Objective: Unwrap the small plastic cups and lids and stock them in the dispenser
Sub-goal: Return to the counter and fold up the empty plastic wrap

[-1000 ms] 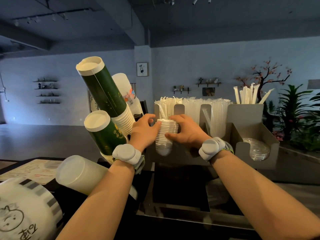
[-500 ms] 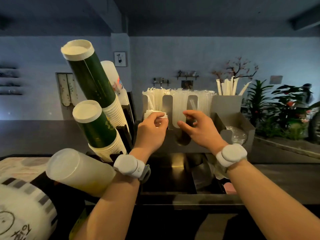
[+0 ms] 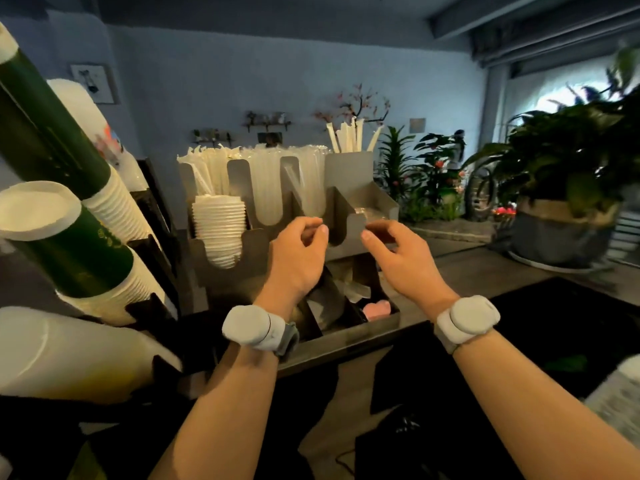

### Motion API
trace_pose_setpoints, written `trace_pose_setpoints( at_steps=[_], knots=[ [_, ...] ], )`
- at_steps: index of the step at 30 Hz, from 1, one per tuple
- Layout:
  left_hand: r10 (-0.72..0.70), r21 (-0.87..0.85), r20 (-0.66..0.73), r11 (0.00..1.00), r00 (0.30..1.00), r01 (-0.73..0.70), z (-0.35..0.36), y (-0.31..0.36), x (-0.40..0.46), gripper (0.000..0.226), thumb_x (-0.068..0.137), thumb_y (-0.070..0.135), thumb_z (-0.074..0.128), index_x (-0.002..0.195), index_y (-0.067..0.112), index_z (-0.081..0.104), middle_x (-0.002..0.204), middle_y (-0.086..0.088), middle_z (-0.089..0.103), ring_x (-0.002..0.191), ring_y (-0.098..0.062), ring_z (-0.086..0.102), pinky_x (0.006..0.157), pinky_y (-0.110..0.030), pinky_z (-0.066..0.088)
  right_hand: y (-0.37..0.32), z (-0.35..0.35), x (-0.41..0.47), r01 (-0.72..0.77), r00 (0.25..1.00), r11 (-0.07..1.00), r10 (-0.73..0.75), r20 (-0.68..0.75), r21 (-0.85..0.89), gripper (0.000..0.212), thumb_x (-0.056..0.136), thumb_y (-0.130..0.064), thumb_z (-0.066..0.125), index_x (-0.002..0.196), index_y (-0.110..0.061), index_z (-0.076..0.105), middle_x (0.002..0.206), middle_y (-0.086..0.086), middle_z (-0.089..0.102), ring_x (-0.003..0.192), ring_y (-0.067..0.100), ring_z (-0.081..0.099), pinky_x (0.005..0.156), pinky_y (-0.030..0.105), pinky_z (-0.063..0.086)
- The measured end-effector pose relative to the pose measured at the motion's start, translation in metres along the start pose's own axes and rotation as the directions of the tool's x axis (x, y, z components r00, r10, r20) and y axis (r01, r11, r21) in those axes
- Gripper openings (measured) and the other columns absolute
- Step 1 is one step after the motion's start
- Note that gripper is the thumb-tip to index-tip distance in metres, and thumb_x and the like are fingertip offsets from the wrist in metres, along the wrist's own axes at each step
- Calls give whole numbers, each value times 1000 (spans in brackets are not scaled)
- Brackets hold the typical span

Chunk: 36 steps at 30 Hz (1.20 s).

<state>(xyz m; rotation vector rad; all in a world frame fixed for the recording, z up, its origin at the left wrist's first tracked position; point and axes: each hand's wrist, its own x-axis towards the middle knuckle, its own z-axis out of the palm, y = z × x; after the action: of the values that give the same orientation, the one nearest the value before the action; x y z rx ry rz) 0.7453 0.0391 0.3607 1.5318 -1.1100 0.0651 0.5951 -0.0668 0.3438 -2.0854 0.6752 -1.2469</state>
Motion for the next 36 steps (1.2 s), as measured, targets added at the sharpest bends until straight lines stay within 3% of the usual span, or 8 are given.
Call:
trace_pose_setpoints(
  at_steps=[5,9,13,19,25,29,32,36],
  knots=[
    [23,-54,69,998,997,-20,18,24,-20,24,100,32,57,119,22,67,108,7,70,103,-9,65,93,-26,51,-9,-32,-28,-35,998,998,32,-52,-53,33,98,-41,57,123,-21,65,112,-10,65,98,-11,57,80,6,42],
    [68,-83,125,995,990,-58,33,54,-48,21,100,31,57,116,22,68,100,12,66,98,-5,62,88,-23,48,-21,-67,-57,-73,992,994,65,-105,-81,32,98,-41,57,123,-22,65,113,-9,66,98,-5,58,83,14,46],
    [72,-141,193,989,979,-45,42,80,-80,19,100,32,57,112,23,68,103,8,70,101,-9,64,95,-31,53,-33,-97,-93,-101,984,991,87,-153,-90,32,98,-43,56,122,-24,66,112,-10,66,98,-3,60,77,11,43],
    [52,-237,292,971,955,19,57,123,-143,10,100,36,55,102,33,65,107,5,74,103,-14,67,98,-43,54,-56,-145,-175,-142,974,982,115,-197,-126,24,100,-38,54,112,-23,68,107,-7,65,94,2,59,84,20,43],
    [79,-301,433,952,898,62,90,173,-221,12,100,33,58,106,26,66,108,2,72,105,-16,67,94,-35,54,-68,-205,-260,-232,931,959,171,-322,-162,15,99,-34,57,105,-26,68,106,-1,66,91,3,60,79,16,45],
    [108,-309,501,949,859,61,113,201,-273,21,99,34,58,112,21,68,107,3,73,102,-13,67,93,-35,54,-72,-248,-314,-295,898,934,197,-394,-204,21,99,-34,57,108,-21,70,104,-1,67,93,11,62,86,33,53],
    [117,-304,538,950,835,64,128,216,-303,16,99,35,58,108,25,67,105,8,71,100,-8,65,86,-27,52,-74,-273,-345,-346,868,905,211,-449,-245,20,99,-34,56,109,-22,69,103,-4,66,92,9,60,81,24,48],
    [118,-299,606,950,787,87,150,231,-336,18,99,37,59,110,26,68,107,8,71,101,-9,66,87,-31,55,-66,-305,-385,-420,838,872,268,-476,-250,28,98,-42,53,117,-25,65,107,-6,65,99,10,60,82,27,50]
  ],
)
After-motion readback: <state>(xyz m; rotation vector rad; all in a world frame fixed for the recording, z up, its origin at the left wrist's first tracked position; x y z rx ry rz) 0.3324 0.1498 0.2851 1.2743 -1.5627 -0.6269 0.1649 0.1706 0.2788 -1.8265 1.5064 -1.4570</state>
